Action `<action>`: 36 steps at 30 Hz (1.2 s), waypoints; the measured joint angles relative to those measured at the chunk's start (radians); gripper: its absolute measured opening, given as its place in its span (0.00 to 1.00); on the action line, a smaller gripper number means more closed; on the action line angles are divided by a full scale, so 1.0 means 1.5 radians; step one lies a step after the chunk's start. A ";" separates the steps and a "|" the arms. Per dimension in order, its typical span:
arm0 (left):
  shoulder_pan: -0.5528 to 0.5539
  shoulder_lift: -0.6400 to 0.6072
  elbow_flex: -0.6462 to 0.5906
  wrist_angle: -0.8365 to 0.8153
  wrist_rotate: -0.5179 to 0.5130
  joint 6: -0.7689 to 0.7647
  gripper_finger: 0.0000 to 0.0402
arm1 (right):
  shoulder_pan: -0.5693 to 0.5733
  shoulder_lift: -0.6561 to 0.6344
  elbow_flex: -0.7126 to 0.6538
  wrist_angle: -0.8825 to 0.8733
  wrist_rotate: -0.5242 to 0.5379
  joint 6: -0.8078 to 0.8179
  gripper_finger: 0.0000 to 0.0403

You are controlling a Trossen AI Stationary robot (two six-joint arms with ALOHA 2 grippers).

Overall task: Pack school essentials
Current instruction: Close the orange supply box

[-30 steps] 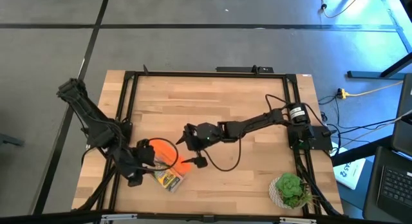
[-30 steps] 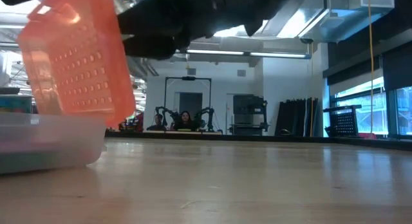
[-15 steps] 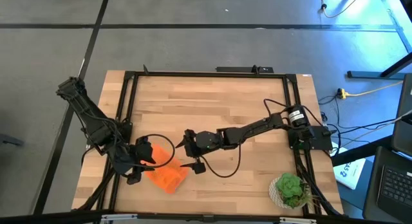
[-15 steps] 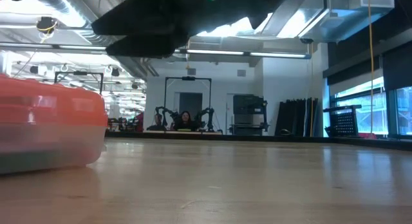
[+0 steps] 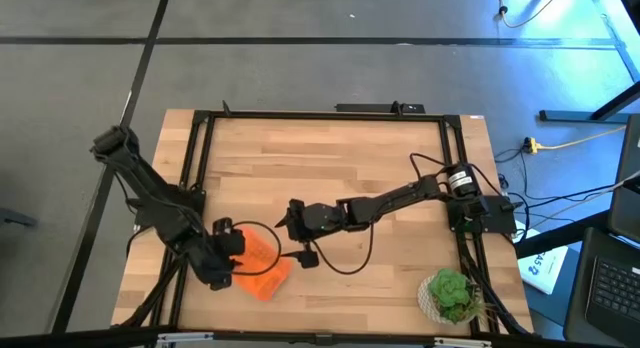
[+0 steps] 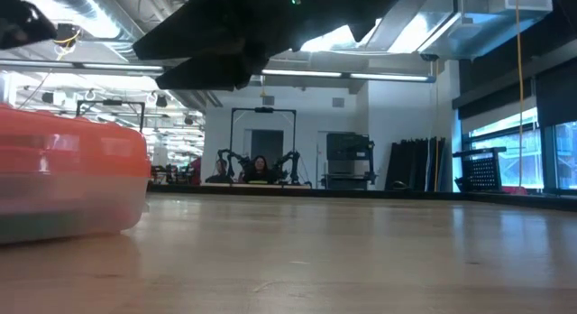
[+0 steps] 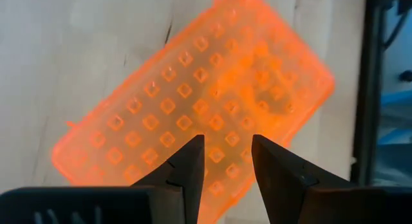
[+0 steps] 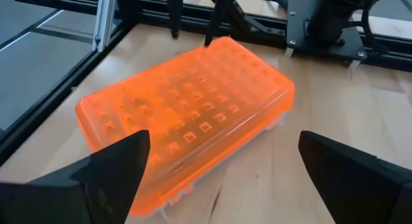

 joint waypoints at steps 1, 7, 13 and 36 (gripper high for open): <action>0.000 0.009 -0.004 0.005 0.003 0.000 0.31 | 0.000 -0.002 0.000 -0.003 0.000 0.002 0.99; 0.001 0.059 -0.031 0.060 0.025 -0.002 0.31 | 0.000 -0.018 0.000 -0.027 0.000 0.009 0.99; 0.000 0.107 -0.040 0.093 0.025 -0.013 0.31 | 0.000 -0.033 -0.001 -0.051 0.000 0.009 0.99; 0.247 0.178 -0.042 0.199 -0.138 0.084 0.31 | 0.000 -0.161 -0.001 -0.316 0.114 0.011 0.99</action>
